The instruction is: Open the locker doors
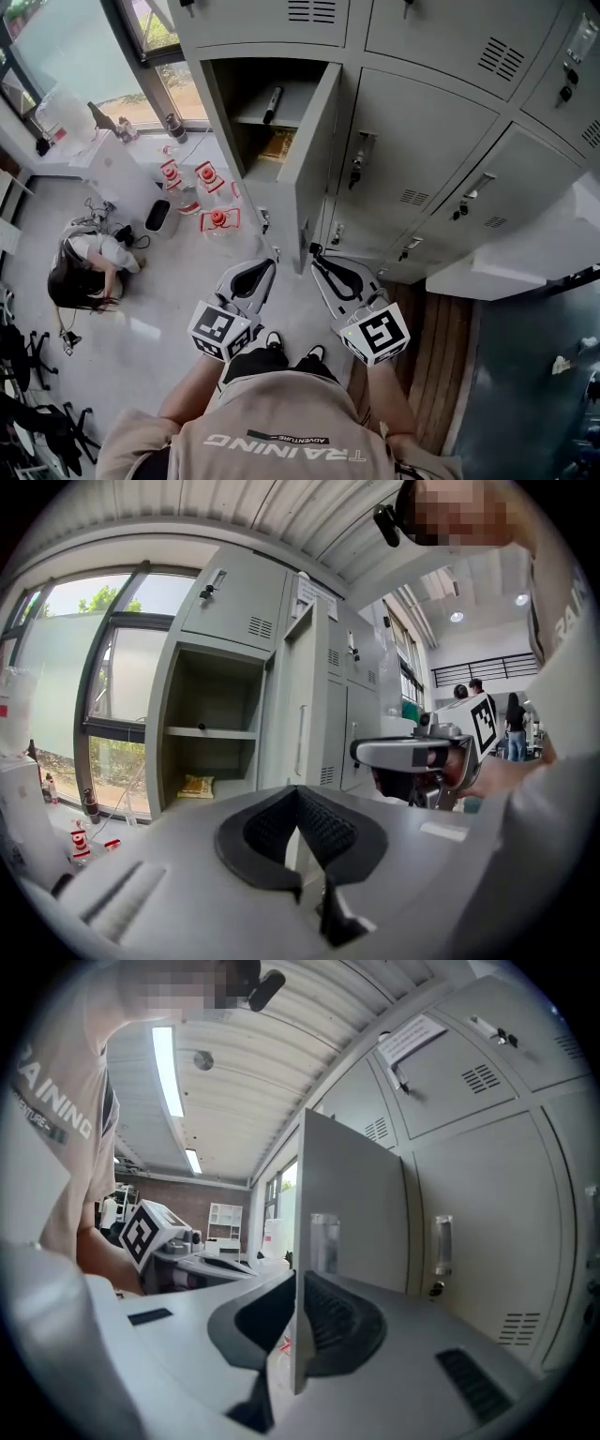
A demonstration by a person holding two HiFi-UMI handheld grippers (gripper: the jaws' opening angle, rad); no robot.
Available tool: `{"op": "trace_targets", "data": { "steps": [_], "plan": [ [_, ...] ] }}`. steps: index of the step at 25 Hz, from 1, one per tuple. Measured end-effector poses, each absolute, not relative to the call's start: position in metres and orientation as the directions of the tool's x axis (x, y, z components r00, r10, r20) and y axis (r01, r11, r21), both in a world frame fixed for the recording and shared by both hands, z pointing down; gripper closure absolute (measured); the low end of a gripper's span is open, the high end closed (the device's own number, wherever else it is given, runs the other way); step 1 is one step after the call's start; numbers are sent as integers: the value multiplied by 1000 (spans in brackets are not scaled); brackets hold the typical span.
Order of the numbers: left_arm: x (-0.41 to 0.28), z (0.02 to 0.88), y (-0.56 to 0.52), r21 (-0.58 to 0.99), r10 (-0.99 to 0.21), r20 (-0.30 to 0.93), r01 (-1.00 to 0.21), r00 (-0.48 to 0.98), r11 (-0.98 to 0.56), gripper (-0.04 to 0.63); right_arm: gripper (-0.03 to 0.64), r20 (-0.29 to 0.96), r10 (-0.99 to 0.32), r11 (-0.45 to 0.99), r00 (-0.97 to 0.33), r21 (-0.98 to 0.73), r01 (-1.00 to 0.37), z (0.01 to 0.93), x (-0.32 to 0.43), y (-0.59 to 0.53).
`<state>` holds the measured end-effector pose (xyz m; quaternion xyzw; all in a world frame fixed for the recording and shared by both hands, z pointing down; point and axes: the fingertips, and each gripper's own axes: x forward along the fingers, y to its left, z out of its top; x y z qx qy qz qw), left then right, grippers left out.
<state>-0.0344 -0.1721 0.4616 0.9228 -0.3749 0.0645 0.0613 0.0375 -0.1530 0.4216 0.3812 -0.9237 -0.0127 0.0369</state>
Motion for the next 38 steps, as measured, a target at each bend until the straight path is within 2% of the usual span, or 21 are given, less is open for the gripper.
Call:
{"op": "trace_targets", "data": {
  "steps": [7, 14, 21, 30, 38],
  "plan": [
    [7, 466, -150, 66, -567, 169, -583, 806, -810, 589, 589, 77, -814, 578, -575, 10, -816, 435, 87, -131],
    [50, 471, -130, 85, -410, 138, -424, 901, -902, 589, 589, 119, -937, 334, -329, 28, -942, 441, 143, -106],
    [81, 464, -106, 90, -282, 69, -288, 957, -954, 589, 589, 129, -982, 143, -135, 49, -989, 442, 175, -78],
    [115, 465, -87, 129, -176, 60, -182, 983, -975, 589, 589, 148, -987, 78, -65, 82, -994, 441, 198, -69],
    [167, 474, -107, 116, -215, 92, -225, 972, -967, 589, 589, 116, -990, 95, -86, 77, -992, 437, 265, -102]
  ]
}}
